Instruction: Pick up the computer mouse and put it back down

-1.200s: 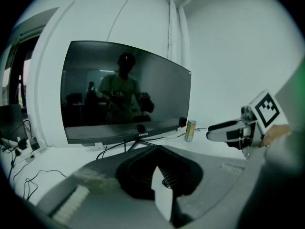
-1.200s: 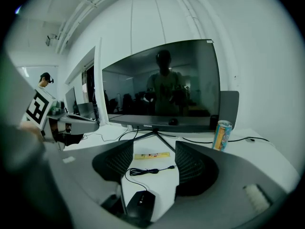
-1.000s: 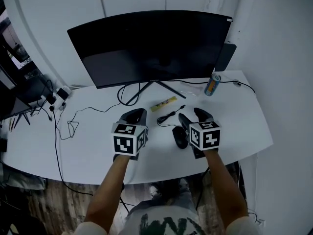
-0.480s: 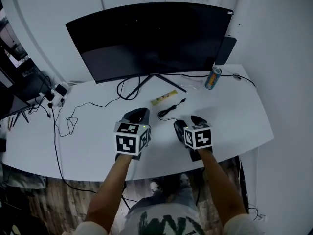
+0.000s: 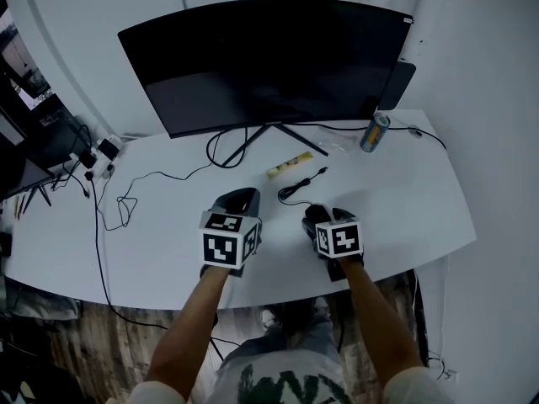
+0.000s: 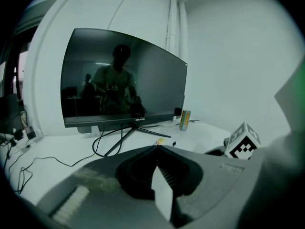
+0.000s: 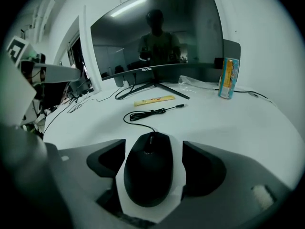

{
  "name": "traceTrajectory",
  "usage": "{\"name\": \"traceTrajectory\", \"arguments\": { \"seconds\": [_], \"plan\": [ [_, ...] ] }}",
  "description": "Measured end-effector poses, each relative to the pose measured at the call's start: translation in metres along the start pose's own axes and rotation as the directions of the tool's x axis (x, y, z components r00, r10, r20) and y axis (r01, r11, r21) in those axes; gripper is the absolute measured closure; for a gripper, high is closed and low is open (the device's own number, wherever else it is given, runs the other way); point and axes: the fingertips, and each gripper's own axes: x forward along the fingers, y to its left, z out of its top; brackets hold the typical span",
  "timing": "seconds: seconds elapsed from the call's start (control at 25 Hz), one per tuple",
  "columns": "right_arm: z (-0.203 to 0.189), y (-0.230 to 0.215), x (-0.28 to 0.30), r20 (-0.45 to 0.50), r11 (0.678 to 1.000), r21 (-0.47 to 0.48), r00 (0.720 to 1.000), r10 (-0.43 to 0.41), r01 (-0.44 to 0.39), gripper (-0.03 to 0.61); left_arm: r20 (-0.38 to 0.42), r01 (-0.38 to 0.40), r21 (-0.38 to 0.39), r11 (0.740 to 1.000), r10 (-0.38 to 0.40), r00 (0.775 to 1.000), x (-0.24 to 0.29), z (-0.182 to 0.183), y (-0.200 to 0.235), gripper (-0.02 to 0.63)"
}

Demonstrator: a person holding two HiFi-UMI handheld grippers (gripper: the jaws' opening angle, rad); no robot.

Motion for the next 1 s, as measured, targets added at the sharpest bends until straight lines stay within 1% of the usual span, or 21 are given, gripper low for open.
{"name": "traceTrajectory", "arguments": {
  "seconds": [0.08,0.28,0.44,0.6,0.68,0.76,0.88,1.0],
  "plan": [
    [-0.003,0.001,0.003,-0.013,1.000,0.002,1.000,-0.007,0.007,0.196,-0.004,0.000,0.000,1.000,0.000,1.000,0.000,-0.002,0.001,0.609],
    [-0.011,0.003,0.012,-0.051,1.000,0.005,0.998,-0.025,0.026,0.195,-0.006,-0.007,-0.004,1.000,0.007,1.000,-0.001,-0.003,0.006,0.609],
    [-0.011,0.003,0.014,-0.047,0.998,0.017,0.997,-0.058,0.059,0.193,-0.009,-0.012,-0.006,1.000,0.012,1.000,-0.002,-0.005,0.010,0.609],
    [-0.012,0.003,0.016,-0.069,0.996,-0.015,0.994,-0.088,0.087,0.196,-0.011,-0.018,-0.012,1.000,0.018,1.000,-0.005,-0.006,0.013,0.609],
    [-0.012,0.003,0.015,-0.075,0.996,-0.014,0.993,-0.091,0.091,0.199,-0.009,-0.017,-0.014,1.000,0.017,1.000,-0.006,-0.006,0.014,0.609],
    [-0.012,0.003,0.015,-0.081,0.995,-0.007,0.992,-0.096,0.096,0.209,-0.009,-0.018,-0.013,1.000,0.018,1.000,-0.007,-0.006,0.015,0.609],
    [-0.012,0.003,0.014,-0.094,0.995,-0.001,0.991,-0.100,0.100,0.264,-0.009,-0.022,-0.012,1.000,0.022,1.000,-0.008,-0.005,0.016,0.609],
    [-0.013,0.004,0.014,-0.103,0.996,-0.007,0.990,-0.094,0.094,0.265,-0.007,-0.019,-0.008,1.000,0.019,1.000,-0.010,-0.005,0.014,0.609]
  ]
}}
